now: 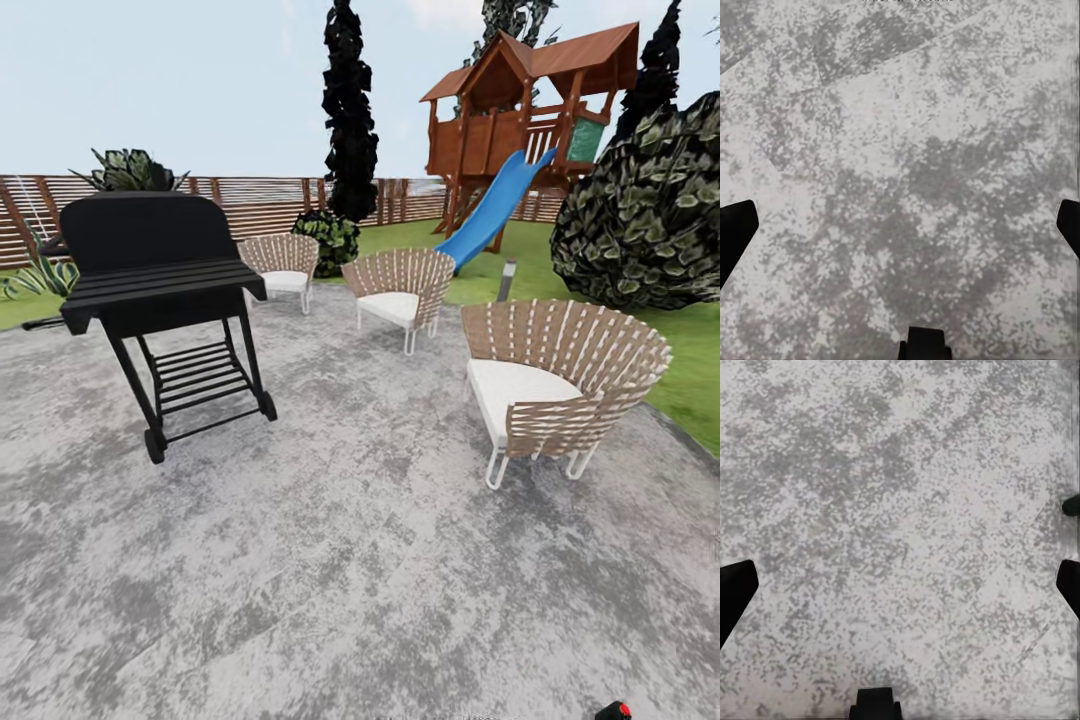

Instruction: Pick up the pesticide atomizer in the garden and spray insectifuge to fully cover both potted plants in the garden.

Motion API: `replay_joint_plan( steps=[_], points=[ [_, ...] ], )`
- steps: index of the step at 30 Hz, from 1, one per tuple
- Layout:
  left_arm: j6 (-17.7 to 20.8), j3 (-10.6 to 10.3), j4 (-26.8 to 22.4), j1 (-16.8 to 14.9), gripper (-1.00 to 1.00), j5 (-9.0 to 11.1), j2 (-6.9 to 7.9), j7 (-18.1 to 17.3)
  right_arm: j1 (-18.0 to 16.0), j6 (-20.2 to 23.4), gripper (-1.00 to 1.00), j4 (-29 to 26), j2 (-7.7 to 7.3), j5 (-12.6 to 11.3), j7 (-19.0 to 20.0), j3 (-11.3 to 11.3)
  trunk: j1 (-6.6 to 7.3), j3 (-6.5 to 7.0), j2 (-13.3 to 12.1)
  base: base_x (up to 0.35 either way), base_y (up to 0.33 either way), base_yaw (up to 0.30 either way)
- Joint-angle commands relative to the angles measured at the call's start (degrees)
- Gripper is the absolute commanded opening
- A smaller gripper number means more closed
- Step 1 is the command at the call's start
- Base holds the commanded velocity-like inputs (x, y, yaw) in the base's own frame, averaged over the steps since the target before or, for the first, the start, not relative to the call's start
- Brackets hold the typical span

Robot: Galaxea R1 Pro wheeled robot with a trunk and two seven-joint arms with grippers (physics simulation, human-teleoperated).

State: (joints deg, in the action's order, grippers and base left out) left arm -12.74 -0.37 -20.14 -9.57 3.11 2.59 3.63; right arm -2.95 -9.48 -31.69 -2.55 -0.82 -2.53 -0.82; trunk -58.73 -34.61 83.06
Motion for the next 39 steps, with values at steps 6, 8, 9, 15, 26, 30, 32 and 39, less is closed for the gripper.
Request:
replay_joint_plan(
  steps=[6, 8, 9, 15, 26, 30, 32, 39],
  points=[
    [-0.2, -0.1, 0.0, 0.0, 1.0, 0.3, -0.03, 0.1, 0.0, -0.2, 1.0, 0.1, 0.0, -0.1, -0.1, 0.0, 0.01, -0.3, 0.0, 0.0, 0.0, -0.266],
    [-0.2, -0.1, 0.0, 0.0, 1.0, 0.3, -0.04, 0.1, 0.0, -0.2, 1.0, 0.1, -0.01, -0.1, -0.1, 0.0, 0.01, -0.39, 0.0, 0.0, 0.0, -0.266],
    [-0.2, -0.1, 0.0, 0.0, 1.0, 0.3, -0.04, 0.1, 0.0, -0.2, 1.0, 0.1, -0.01, -0.1, -0.1, 0.0, 0.01, -0.43, 0.0, 0.0, 0.0, -0.266],
    [-0.2, -0.1, 0.0, 0.0, 1.0, 0.3, -0.04, 0.1, 0.0, -0.2, 1.0, 0.1, 0.0, -0.1, -0.1, 0.0, 0.01, -0.69, 0.0, 0.0, 0.0, -0.266],
    [-0.2, -0.1, 0.0, 0.0, 1.0, 0.3, -0.04, 0.1, 0.0, -0.2, 1.0, 0.1, 0.0, -0.1, -0.1, 0.0, 0.01, -1.15, 0.0, 0.0, 0.0, -0.266],
    [-0.2, -0.1, 0.0, 0.0, 1.0, 0.3, -0.04, 0.1, 0.0, -0.2, 1.0, 0.1, 0.0, -0.1, -0.1, 0.0, 0.01, -1.32, 0.0, 0.0, 0.0, -0.266],
    [-0.2, -0.1, 0.0, 0.0, 1.0, 0.3, -0.04, 0.1, 0.0, -0.2, 1.0, 0.1, 0.0, -0.1, -0.1, 0.0, 0.01, -1.41, 0.0, 0.0, -0.015, -0.266],
    [-0.2, -0.2, 0.0, 0.0, 1.0, 0.2, -0.12, 0.1, 0.0, -0.2, 1.0, 0.1, 0.0, -0.1, -0.1, 0.0, 0.01, -1.7, 0.0, 0.0, -0.204, -0.266]
  ],
)
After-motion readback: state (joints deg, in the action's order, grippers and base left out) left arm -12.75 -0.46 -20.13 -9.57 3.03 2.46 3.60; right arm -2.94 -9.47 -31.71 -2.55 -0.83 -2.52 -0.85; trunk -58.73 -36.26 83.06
